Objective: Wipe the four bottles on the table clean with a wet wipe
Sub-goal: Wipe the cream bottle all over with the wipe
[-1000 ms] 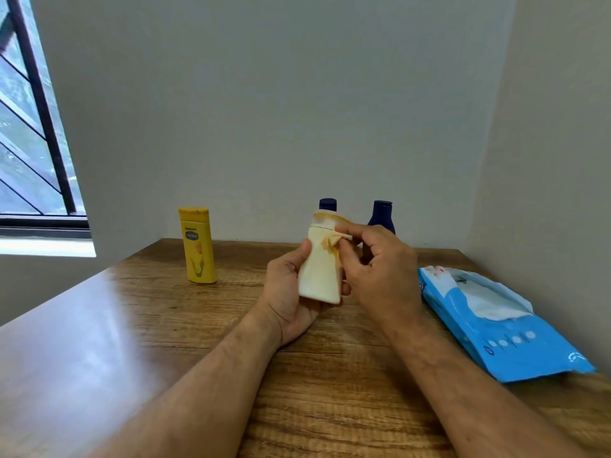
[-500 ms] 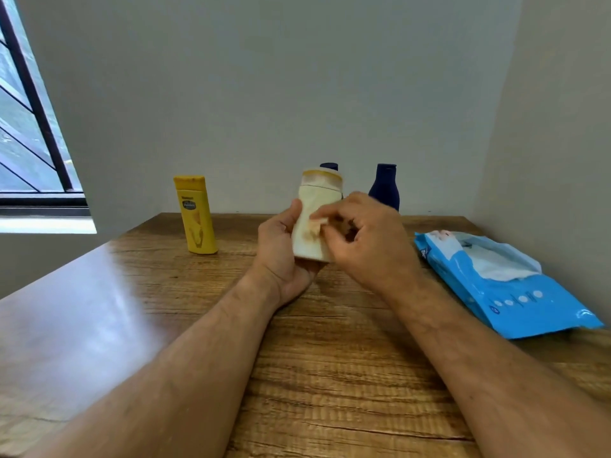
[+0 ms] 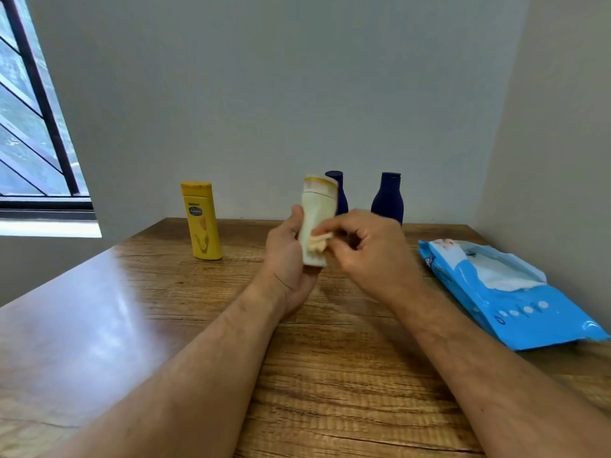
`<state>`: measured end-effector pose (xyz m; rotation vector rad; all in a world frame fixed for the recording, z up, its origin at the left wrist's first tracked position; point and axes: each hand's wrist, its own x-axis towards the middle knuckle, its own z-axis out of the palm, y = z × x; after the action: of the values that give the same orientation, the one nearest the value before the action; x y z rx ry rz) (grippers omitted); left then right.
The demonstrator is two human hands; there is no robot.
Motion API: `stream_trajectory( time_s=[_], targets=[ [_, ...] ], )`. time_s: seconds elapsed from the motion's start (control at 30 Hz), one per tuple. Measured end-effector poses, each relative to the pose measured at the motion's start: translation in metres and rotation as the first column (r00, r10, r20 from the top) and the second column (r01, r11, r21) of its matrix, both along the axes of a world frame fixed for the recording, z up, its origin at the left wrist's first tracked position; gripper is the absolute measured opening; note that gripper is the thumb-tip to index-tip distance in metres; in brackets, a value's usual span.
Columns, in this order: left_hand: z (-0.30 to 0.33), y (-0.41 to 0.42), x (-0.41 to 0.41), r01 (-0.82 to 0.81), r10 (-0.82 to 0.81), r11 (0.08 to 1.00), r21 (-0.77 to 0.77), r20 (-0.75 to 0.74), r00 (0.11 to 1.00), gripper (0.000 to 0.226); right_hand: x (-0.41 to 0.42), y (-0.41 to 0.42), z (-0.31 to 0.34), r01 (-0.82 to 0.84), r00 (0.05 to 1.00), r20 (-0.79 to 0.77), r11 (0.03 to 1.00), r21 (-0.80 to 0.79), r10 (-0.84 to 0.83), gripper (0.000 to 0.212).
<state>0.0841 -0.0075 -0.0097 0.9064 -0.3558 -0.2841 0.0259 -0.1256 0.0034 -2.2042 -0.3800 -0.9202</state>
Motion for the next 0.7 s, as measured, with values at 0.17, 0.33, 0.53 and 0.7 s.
stream_trajectory(
  time_s=[0.17,0.33,0.53,0.7],
  targets=[
    [-0.003,-0.015,-0.012,0.015,-0.024,0.981,0.195,0.047,0.999,0.045,0.001,-0.008,0.007,0.175,0.965,0.143,0.943,0.282,-0.222,0.02],
    [-0.003,-0.007,-0.008,0.015,-0.016,0.996,0.086,0.007,1.0,0.056,-0.004,0.006,0.003,-0.075,0.995,-0.064,0.995,0.059,0.079,0.02],
    [0.0,-0.006,-0.011,0.051,-0.05,0.998,0.04,-0.023,0.998,0.061,-0.008,0.002,0.009,-0.14,0.985,-0.082,0.984,0.109,0.149,0.03],
    [0.0,-0.01,-0.01,0.054,-0.053,0.998,0.041,-0.032,0.998,0.06,-0.002,-0.006,0.012,0.079,0.993,0.057,0.948,0.307,-0.101,0.016]
  ],
)
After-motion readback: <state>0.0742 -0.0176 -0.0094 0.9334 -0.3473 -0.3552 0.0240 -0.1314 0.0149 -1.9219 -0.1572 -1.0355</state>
